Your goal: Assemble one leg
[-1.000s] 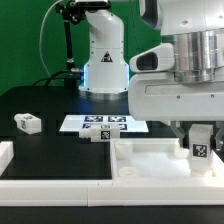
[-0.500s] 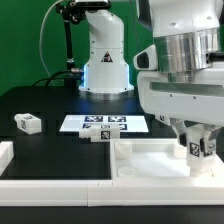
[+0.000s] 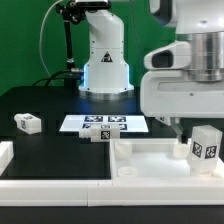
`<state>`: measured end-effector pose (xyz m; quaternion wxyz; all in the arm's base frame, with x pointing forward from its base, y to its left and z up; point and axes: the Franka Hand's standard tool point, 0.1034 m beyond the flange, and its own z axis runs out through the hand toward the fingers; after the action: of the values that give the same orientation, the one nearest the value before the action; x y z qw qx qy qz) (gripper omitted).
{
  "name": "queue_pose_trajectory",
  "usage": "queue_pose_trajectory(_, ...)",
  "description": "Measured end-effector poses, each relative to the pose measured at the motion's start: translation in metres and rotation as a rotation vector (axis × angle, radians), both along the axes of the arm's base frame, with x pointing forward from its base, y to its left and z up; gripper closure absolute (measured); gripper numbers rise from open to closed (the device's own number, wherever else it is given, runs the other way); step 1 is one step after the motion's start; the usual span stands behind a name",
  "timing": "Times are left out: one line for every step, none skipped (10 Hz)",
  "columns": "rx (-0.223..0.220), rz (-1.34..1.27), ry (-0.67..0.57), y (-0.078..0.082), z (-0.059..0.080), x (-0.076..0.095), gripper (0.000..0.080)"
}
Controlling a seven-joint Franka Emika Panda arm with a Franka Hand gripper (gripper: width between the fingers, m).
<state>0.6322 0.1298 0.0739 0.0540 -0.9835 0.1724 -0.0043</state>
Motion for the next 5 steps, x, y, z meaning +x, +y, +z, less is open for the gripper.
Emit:
queue_pose_trajectory(-0.002, 0.095, -0.011, -0.001, -0.001, 0.0, 0.0153)
queue_pose_trajectory(-0.004, 0.155, -0.016, -0.001, -0.001, 0.0, 0.015)
queue_pose_trajectory(-0.011, 0.287, -0.028, -0.008, -0.001, 0.002, 0.015)
queue_pose_trajectory(-0.017, 0.401, -0.039, -0.024, -0.002, 0.007, 0.015)
queue_pose_trajectory(-0.019, 0.459, -0.05, -0.033, -0.003, 0.011, 0.015)
